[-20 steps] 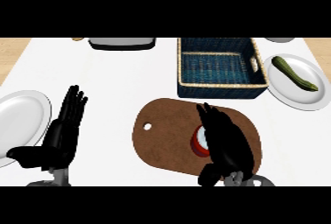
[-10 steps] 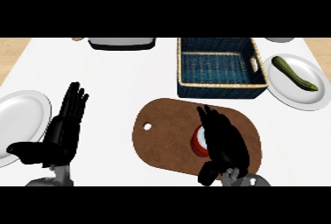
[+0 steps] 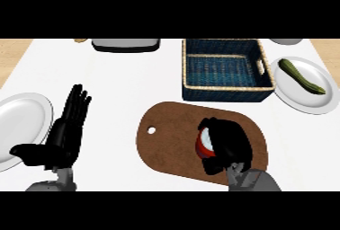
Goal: Pick the can from the cutting board and place it in the basket
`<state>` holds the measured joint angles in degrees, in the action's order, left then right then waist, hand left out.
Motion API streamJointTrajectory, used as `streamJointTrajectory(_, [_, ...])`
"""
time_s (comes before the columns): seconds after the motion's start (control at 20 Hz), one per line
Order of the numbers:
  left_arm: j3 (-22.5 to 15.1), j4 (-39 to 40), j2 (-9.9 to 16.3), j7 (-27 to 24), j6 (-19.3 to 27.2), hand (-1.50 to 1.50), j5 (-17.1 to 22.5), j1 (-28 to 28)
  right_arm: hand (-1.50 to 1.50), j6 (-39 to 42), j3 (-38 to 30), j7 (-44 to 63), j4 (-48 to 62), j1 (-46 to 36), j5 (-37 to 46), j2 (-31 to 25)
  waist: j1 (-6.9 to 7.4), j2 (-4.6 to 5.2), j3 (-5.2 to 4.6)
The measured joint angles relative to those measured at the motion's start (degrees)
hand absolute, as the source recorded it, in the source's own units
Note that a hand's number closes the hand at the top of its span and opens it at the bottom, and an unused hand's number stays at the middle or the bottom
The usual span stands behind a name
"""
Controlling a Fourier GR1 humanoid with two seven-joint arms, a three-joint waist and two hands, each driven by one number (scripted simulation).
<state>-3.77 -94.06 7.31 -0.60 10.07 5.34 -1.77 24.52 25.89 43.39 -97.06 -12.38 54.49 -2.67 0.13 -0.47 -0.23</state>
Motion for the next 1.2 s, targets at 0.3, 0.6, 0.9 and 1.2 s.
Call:
streamJointTrajectory(0.3, [-0.2,-1.89,-0.59,0.85,-0.19,0.0,-0.73,1.38,1.5,0.17,1.78,-1.46,3.02,-2.0,3.09,0.7,-0.03,-0.07,-0.08])
streamJointTrajectory(0.6, [1.47,-2.44,-0.66,1.78,-1.18,0.0,-0.41,0.87,1.5,0.34,2.76,-4.9,0.87,0.27,5.17,-0.65,-0.09,0.06,0.05])
streamJointTrajectory(0.9, [-0.04,-2.5,-1.69,1.45,-1.73,0.0,-1.4,0.69,1.5,-8.07,8.61,0.09,11.23,-9.0,4.18,0.89,1.48,0.06,-0.19])
streamJointTrajectory(1.2, [-1.12,-1.35,-2.16,1.7,-2.36,0.0,-1.74,-1.29,1.5,-21.99,16.84,6.81,23.21,-20.01,-1.27,1.97,4.04,0.98,0.07])
